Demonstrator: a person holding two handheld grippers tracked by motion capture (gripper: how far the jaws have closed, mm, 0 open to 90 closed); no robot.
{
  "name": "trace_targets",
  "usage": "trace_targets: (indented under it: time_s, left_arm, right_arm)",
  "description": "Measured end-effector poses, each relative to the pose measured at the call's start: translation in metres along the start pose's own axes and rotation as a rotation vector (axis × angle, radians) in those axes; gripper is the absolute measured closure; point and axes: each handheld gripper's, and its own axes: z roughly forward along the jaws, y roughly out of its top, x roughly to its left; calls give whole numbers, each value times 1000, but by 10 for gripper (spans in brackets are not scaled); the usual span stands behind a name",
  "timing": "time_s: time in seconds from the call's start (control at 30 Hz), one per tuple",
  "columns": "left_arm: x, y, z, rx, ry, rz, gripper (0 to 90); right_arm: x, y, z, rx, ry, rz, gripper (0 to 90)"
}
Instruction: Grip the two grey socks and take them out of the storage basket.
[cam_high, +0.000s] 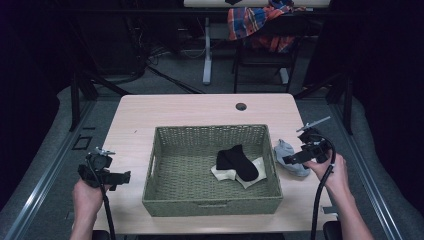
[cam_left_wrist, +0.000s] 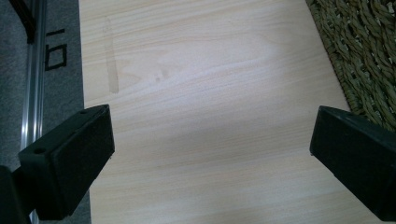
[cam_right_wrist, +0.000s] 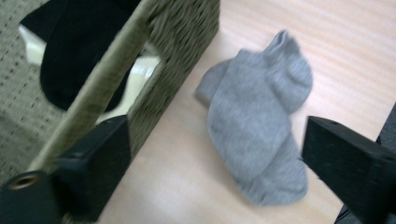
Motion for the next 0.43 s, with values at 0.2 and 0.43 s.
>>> trace_targets:
  time_s: [0.2,0.43]
  left_arm:
    - [0,0,0,1,0,1,0]
    - [-2,1,2,1,2,4,0]
  right_arm:
    - [6,-22,-4,30,14,0,5]
    - [5,-43,-2,73,14,0,0]
